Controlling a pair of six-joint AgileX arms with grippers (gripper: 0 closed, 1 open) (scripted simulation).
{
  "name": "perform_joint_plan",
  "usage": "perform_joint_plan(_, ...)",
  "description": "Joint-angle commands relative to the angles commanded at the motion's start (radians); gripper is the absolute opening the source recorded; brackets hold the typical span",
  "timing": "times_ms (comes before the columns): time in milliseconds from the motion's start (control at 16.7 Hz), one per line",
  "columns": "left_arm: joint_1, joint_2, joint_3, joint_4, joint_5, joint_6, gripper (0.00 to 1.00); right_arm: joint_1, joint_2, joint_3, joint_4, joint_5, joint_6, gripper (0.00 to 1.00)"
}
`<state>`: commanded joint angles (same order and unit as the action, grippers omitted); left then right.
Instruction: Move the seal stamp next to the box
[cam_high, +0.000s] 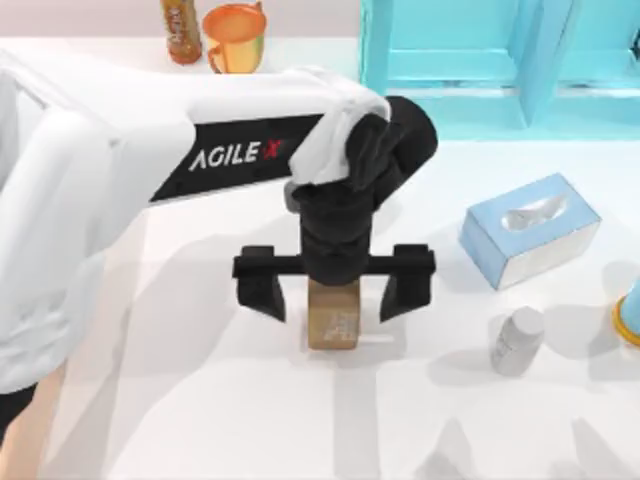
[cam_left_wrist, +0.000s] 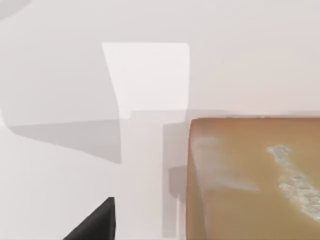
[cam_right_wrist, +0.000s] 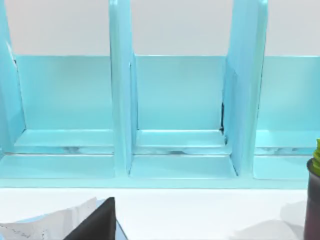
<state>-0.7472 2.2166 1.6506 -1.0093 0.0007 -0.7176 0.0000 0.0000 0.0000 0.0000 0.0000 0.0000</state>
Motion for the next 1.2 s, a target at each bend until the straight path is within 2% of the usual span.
perform_joint_plan(120,0.0,0.0,0.0,0.0,0.0,0.0,1.0,0.0,0.0,0.0,0.0,0.0,0.0,1.0)
perform_joint_plan(900,0.0,0.0,0.0,0.0,0.0,0.0,0.02,0.0,0.0,0.0,0.0,0.0,0.0,1.0)
perform_joint_plan(1200,0.0,0.0,0.0,0.0,0.0,0.0,0.0,0.0,0.0,0.0,0.0,0.0,0.0,1.0)
